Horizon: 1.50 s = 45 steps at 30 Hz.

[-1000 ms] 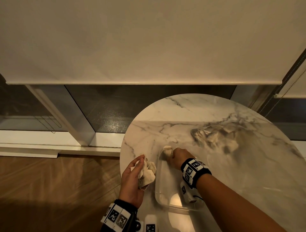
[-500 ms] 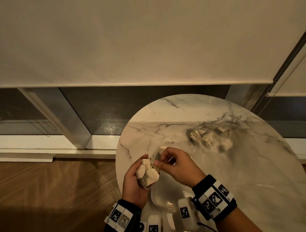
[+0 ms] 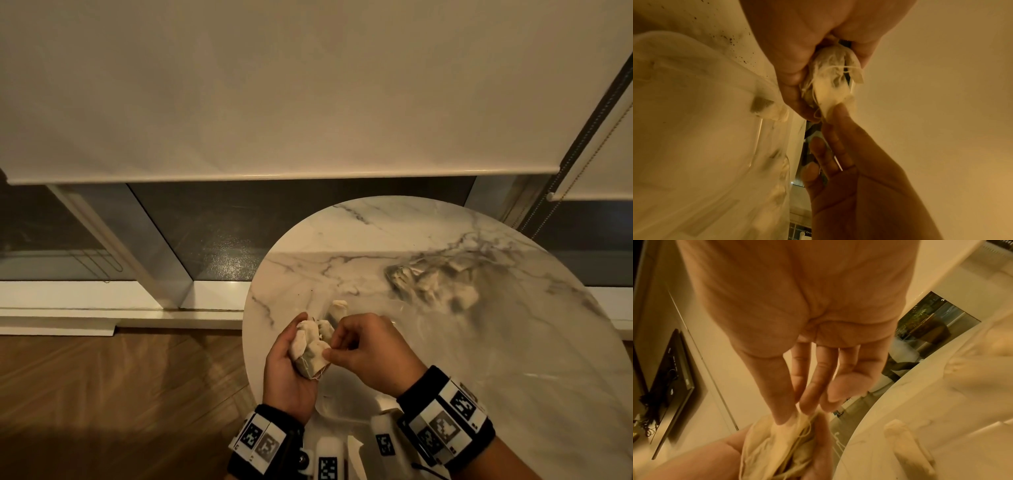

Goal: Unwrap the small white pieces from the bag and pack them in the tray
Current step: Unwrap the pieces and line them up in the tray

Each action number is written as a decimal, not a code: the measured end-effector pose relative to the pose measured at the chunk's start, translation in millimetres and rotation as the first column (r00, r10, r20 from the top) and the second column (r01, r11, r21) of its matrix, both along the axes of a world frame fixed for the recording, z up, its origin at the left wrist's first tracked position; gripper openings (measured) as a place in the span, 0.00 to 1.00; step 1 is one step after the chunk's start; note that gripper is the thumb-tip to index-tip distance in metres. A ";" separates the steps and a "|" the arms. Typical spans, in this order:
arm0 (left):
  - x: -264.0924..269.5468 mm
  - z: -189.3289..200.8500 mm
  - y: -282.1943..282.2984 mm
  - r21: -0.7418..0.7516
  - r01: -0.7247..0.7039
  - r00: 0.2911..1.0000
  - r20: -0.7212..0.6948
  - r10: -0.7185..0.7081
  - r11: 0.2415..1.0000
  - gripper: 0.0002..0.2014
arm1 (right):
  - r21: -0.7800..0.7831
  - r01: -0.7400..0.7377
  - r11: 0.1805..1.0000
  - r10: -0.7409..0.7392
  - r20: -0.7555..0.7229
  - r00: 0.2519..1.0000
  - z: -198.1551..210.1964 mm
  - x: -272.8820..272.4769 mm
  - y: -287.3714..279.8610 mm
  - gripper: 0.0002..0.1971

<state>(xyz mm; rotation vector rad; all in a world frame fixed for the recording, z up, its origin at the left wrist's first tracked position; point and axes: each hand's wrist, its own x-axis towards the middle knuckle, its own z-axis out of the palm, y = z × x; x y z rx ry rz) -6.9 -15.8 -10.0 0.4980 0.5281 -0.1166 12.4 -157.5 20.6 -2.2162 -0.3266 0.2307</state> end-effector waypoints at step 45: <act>-7.3 -26.1 48.9 -0.062 -0.102 0.994 -0.033 0.101 0.993 0.13 | -0.291 0.136 0.947 -0.178 -0.122 0.976 -95.6 107.1 4.6 0.01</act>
